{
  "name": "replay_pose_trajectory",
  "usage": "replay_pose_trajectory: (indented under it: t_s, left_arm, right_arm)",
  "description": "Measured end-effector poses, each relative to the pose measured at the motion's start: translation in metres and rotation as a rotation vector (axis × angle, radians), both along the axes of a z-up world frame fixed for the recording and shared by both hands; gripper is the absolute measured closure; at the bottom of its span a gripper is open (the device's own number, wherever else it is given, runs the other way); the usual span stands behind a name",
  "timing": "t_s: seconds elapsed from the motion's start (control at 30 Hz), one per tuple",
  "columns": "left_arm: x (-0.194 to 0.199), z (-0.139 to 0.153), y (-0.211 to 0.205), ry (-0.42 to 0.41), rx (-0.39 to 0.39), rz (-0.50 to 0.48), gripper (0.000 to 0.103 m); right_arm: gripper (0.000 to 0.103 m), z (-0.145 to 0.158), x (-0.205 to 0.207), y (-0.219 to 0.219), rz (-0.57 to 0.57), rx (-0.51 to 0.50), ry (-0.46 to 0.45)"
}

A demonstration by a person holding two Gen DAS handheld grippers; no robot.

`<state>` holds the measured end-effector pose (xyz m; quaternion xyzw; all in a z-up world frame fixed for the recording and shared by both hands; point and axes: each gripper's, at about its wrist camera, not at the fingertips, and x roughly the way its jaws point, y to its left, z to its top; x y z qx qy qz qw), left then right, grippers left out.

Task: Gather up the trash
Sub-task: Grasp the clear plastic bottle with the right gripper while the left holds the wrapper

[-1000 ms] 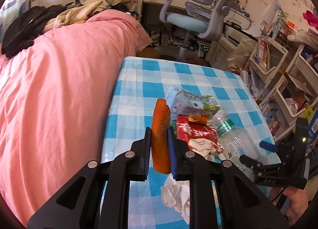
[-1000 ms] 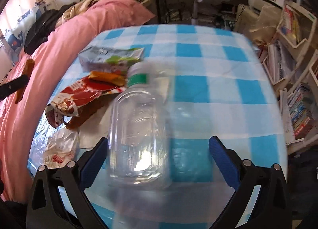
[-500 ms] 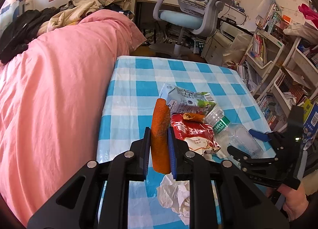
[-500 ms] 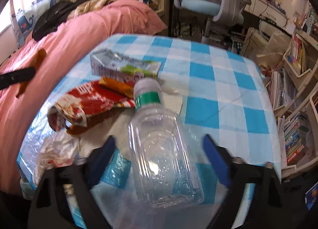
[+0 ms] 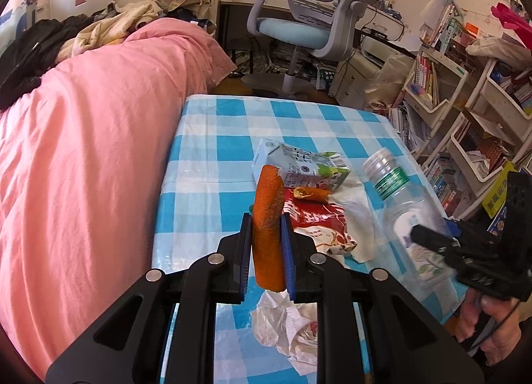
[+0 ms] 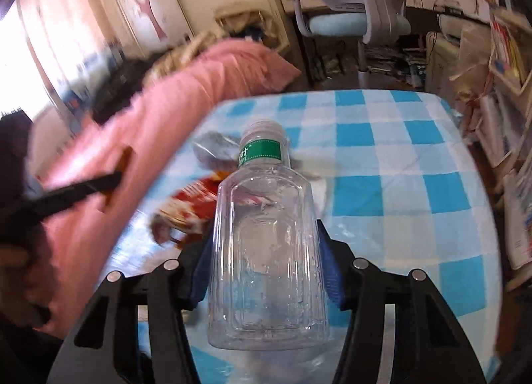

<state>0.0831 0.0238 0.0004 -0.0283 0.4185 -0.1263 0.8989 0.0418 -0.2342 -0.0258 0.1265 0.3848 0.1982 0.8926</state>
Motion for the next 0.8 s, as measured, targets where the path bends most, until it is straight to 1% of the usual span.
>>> replay_pose_trajectory:
  t_s: [0.03, 0.1, 0.17, 0.3, 0.5, 0.8]
  left_arm:
    - [-0.001, -0.001, -0.001, 0.001, -0.002, -0.003, 0.088]
    - [-0.002, -0.001, -0.004, -0.003, 0.004, -0.008, 0.088]
    - [-0.002, -0.001, -0.005, -0.009, 0.008, -0.008, 0.088]
    - [-0.002, -0.001, -0.005, -0.021, 0.012, -0.003, 0.088]
    - [-0.001, 0.001, -0.006, -0.033, 0.026, 0.000, 0.088]
    - [-0.001, 0.000, -0.010, -0.041, 0.055, -0.004, 0.088]
  right_arm:
    - [0.049, 0.002, -0.002, -0.003, 0.007, 0.048, -0.008]
    - [0.049, 0.007, -0.006, -0.007, 0.020, 0.112, -0.019]
    - [0.049, 0.010, -0.008, -0.008, 0.029, 0.148, -0.027]
    - [0.049, 0.013, -0.008, -0.008, 0.050, 0.185, -0.027]
    - [0.049, 0.012, -0.009, 0.000, 0.108, 0.194, -0.021]
    - [0.048, 0.009, -0.012, 0.007, 0.158, 0.190, -0.016]
